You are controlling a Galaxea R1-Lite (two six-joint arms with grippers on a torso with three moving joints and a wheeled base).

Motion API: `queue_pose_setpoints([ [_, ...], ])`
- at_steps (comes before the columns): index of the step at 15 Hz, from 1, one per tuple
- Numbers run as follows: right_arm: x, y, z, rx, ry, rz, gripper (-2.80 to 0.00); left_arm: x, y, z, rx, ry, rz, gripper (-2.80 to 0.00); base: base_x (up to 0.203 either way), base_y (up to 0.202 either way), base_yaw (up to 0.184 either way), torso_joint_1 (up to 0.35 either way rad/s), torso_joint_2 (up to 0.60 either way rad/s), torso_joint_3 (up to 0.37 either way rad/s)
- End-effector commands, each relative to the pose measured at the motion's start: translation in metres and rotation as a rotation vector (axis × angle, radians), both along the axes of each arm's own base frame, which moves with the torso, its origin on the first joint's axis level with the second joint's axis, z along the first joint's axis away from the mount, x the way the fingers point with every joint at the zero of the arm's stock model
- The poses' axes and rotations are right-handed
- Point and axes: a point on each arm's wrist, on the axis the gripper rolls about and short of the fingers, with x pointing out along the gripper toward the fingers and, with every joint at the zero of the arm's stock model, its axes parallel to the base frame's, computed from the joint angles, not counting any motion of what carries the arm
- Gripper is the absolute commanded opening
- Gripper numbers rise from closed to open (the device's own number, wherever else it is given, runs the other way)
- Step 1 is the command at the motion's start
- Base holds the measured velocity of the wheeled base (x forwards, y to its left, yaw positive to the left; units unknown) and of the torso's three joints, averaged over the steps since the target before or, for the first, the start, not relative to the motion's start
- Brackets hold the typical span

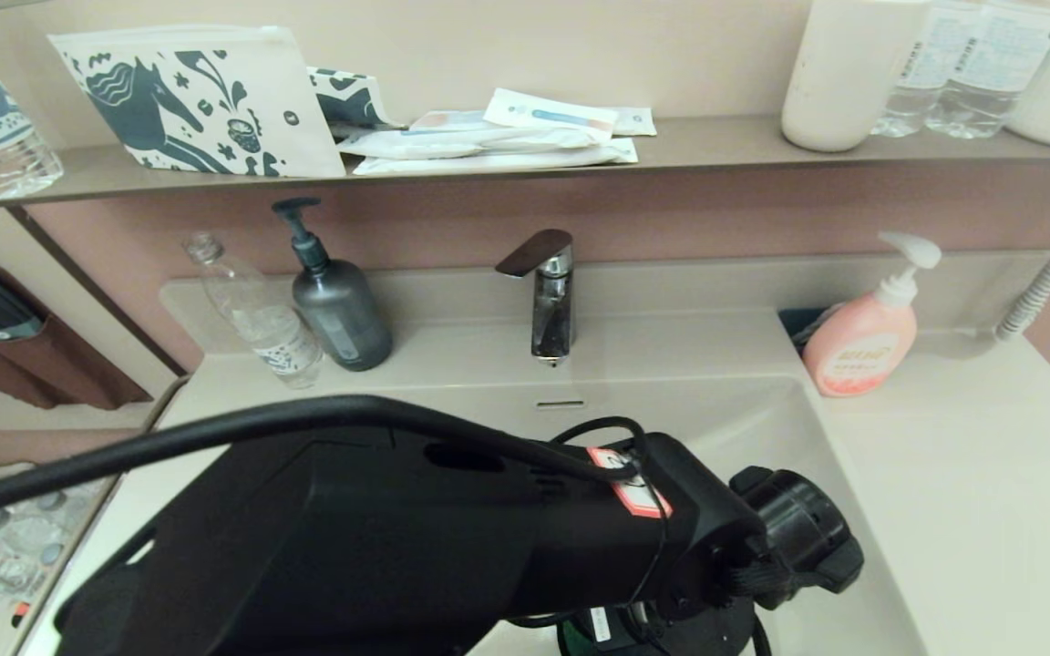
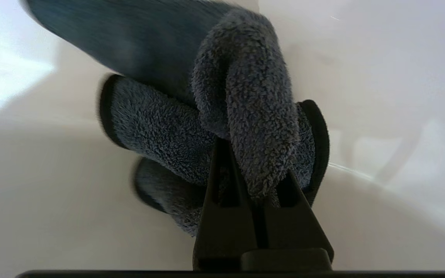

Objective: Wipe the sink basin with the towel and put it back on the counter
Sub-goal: Wipe the sink

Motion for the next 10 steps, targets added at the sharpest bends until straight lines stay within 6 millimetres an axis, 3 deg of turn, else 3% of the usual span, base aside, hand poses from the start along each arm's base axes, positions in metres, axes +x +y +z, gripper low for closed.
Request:
queue_pose_setpoints([
  [1,0.0,0.0,0.0,0.0,0.001,0.0,-2.8,-0.002,-0.012,-0.005,-0.005,-0.002,-0.004,-2.8,0.0,0.0,0.0,0.0,0.0,0.0],
  [5,0.0,0.0,0.0,0.0,0.0,0.0,-2.8,-0.006,-0.02,-0.017,0.042,0.019,-0.017,-2.8,0.0,0.0,0.0,0.0,0.0,0.0],
  [8,0.0,0.0,0.0,0.0,0.002,0.0,-2.8,-0.014,-0.021,-0.01,0.034,0.016,-0.036,-2.8,0.0,0.0,0.0,0.0,0.0,0.0],
  [10,0.0,0.0,0.0,0.0,0.001,0.0,-2.8,-0.019,-0.021,0.004,-0.029,0.047,-0.056,-2.8,0.0,0.0,0.0,0.0,0.0,0.0],
])
